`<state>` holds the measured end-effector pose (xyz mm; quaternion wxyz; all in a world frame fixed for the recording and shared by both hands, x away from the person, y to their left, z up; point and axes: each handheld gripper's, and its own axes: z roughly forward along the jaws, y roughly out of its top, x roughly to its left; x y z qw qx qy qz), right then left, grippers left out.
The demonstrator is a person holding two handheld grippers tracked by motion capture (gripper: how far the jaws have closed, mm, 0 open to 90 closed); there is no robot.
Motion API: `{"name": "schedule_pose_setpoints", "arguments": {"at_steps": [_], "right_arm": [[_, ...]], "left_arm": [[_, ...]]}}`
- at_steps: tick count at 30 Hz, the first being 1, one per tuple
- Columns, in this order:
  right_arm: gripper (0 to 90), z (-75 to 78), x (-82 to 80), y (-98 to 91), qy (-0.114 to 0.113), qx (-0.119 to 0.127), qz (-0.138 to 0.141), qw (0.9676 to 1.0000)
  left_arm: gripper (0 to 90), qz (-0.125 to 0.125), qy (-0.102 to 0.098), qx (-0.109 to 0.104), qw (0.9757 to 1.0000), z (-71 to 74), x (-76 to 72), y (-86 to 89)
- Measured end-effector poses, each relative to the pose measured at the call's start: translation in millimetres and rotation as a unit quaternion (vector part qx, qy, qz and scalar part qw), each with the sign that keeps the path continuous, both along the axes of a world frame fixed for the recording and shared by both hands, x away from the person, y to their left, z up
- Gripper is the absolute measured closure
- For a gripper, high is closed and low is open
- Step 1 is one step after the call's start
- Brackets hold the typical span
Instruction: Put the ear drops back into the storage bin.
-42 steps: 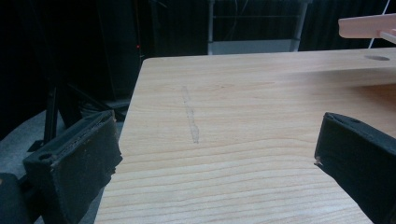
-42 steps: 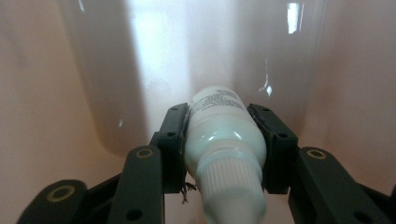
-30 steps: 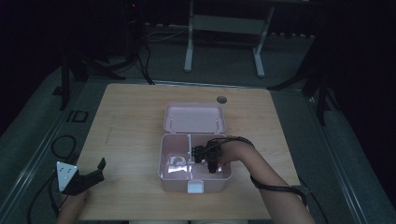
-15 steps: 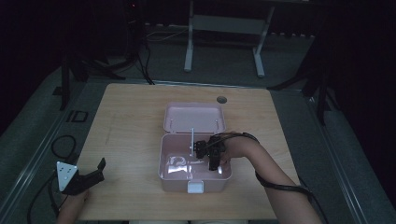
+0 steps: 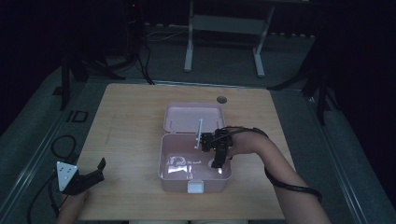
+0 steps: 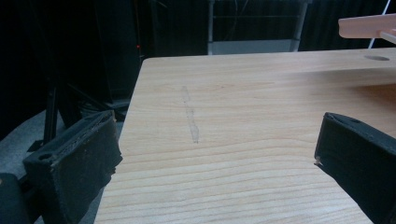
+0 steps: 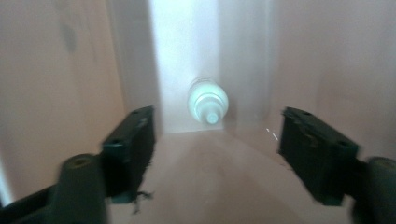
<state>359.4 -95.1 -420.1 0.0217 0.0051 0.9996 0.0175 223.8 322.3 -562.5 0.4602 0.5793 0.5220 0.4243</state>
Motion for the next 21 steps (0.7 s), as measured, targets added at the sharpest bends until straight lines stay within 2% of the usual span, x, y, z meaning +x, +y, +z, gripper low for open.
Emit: {"name": "schedule_pose_setpoints", "arguments": {"at_steps": [2, 7, 10, 13, 16, 21], "right_arm": [[19.9, 10.0, -1.7, -5.0, 0.000, 0.013, -0.001, 0.9999], [19.2, 22.6, -3.0, -13.2, -0.012, 0.021, -0.007, 0.9997], [17.9, 34.2, -2.7, -26.4, -0.015, 0.035, -0.018, 0.9991], [17.2, 37.6, -2.0, -32.9, -0.021, 0.038, -0.024, 0.9988], [16.0, 41.4, -0.4, -50.6, -0.024, 0.042, -0.038, 0.9981], [16.1, 39.4, 0.5, -67.2, -0.027, 0.041, -0.049, 0.9976]], "left_arm": [[0.4, 0.000, 0.000, 0.000, 1.0000, 0.0, 0.0, -0.1], [0.4, 0.000, 0.000, 0.000, 1.0000, 0.0, 0.0, -0.1], [0.4, 0.000, 0.000, 0.000, 1.0000, 0.0, 0.1, -0.1], [0.3, 0.001, 0.000, 0.000, 1.0000, 0.0, 0.2, 0.0], [0.4, 0.001, 0.000, 0.000, 1.0000, 0.0, 0.1, -0.1], [0.4, 0.001, 0.001, 0.000, 1.0000, 0.0, 0.1, -0.1]]}}
